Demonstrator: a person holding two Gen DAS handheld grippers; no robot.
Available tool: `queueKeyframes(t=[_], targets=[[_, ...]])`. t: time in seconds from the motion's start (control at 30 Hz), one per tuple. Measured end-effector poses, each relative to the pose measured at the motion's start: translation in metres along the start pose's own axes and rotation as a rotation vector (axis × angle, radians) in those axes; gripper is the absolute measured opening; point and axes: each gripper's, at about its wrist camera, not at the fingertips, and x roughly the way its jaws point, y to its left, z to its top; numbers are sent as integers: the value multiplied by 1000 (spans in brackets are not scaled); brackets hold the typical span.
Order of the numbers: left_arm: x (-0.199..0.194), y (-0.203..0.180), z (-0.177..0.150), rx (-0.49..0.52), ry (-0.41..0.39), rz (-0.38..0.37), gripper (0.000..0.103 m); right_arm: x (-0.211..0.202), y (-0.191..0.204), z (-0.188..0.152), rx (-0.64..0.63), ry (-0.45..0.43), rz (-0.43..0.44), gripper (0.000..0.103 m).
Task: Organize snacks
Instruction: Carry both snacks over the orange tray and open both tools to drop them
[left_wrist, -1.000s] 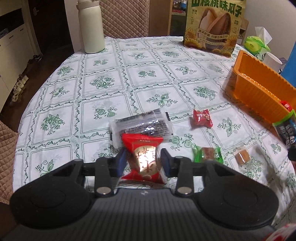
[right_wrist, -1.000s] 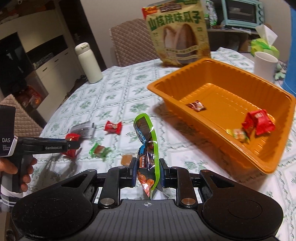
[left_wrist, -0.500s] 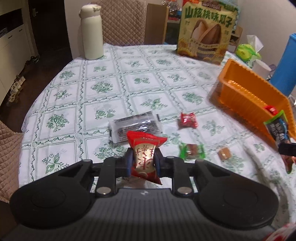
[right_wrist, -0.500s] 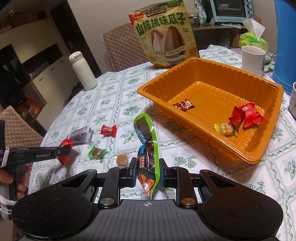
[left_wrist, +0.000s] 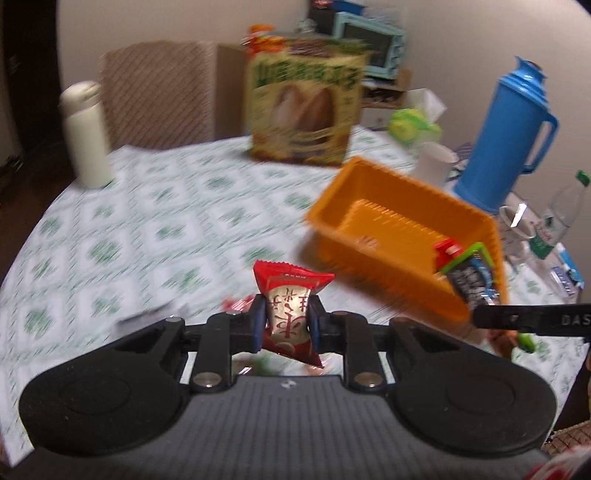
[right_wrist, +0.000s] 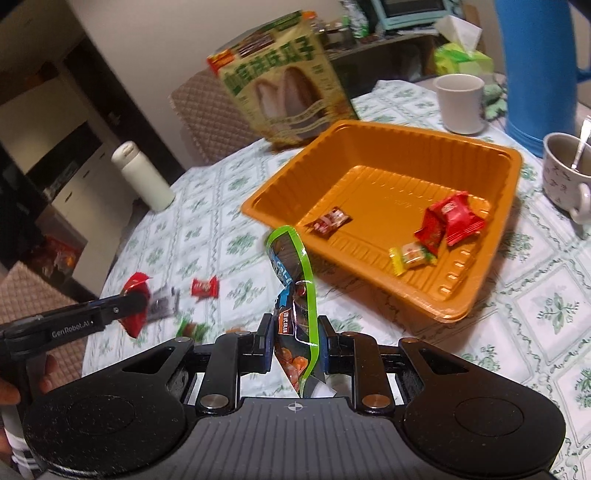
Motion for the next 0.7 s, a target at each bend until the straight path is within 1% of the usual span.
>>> queueKeyframes(t=[0.1, 0.2, 0.33, 0.5, 0.7], targets=[[11, -24, 18, 42, -16, -46, 21, -5, -9, 14, 57, -27, -1, 24], [24, -45, 34, 85, -28, -70, 21, -9, -20, 31, 119, -59, -4, 24], [47, -63, 52, 77, -17, -106, 21, -9, -35, 51, 184, -105, -10, 24], [75, -83, 69, 110, -3, -111, 21, 1, -52, 70, 235, -122, -29, 24], [112, -96, 83, 121, 35, -113, 21, 27, -76, 85, 315, -101, -30, 24]])
